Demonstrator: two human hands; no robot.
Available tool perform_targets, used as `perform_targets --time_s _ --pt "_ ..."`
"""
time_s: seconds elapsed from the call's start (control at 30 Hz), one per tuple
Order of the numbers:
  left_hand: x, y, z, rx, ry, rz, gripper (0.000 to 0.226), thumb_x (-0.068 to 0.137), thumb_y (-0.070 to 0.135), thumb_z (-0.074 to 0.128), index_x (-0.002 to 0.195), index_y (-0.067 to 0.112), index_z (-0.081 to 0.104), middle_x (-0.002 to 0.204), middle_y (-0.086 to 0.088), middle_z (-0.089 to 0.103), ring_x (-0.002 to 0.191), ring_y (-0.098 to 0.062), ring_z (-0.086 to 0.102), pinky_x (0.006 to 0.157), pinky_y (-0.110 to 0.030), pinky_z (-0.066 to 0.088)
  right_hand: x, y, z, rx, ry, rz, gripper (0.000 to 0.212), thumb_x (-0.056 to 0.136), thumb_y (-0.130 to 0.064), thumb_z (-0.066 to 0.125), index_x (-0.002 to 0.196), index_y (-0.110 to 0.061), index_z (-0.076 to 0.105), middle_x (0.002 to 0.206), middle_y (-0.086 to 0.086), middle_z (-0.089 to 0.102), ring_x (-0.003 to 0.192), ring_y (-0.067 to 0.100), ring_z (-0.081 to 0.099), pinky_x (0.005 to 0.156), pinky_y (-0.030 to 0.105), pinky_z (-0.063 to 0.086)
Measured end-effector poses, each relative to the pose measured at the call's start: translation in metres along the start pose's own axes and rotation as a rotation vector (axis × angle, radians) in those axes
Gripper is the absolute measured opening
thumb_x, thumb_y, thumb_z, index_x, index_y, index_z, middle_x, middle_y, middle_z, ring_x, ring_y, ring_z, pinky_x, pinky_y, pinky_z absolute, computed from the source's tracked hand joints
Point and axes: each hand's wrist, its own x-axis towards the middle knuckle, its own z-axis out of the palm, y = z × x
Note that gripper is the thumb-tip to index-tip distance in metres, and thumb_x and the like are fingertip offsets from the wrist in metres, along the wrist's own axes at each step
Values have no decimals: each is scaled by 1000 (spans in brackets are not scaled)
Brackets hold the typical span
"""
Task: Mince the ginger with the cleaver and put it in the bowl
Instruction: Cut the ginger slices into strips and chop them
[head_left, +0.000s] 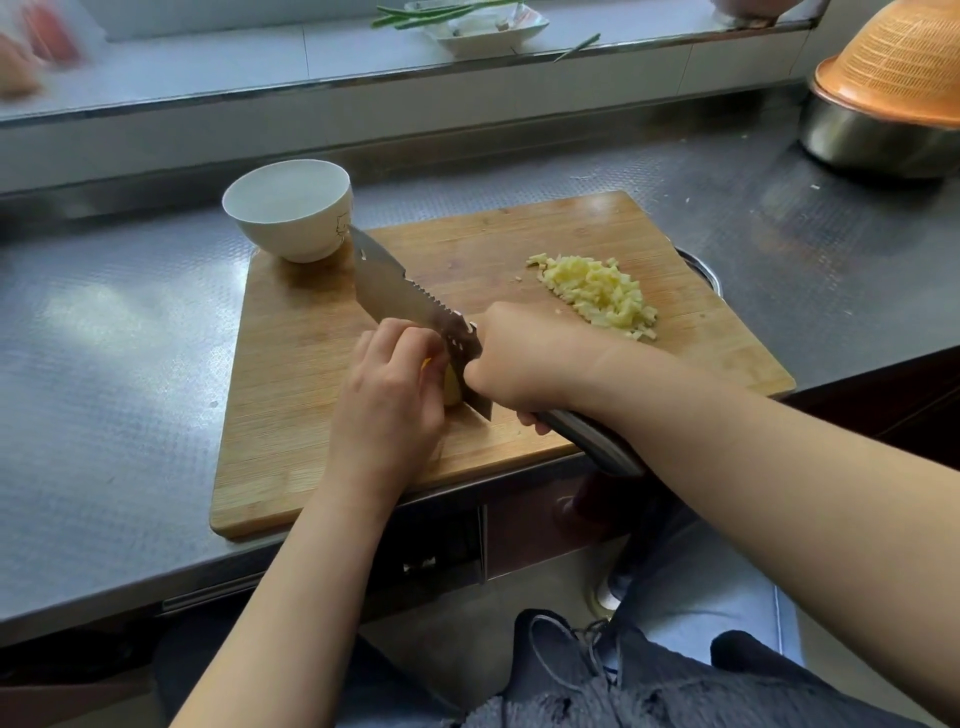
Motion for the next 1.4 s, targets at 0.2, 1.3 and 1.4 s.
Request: perform_targets --time_s 0.2,1.3,1.4 --pt "-1 2 -3 13 -8 -2 3 87 3 61 89 5 60 93 -9 57 84 -24 50 73 -32 42 6 15 -6 154 16 14 14 93 -8 48 79 -9 48 64 13 56 44 21 53 43 29 49" --pt "-2 -1 -2 8 5 -3 12 81 -6 60 90 2 61 93 -13 59 84 -29 53 70 -36 43 -10 -11 -20 68 43 -27 17 96 -9 48 79 -7 51 69 14 61 49 22 60 46 31 57" --pt "-1 -3 -1 4 6 -4 13 81 -6 59 90 2 61 94 -12 59 84 -30 53 70 -37 44 -8 -9 -10 94 46 -17 19 96 -7 47 77 -8 49 69 14 60 49 21 59 47 33 57"
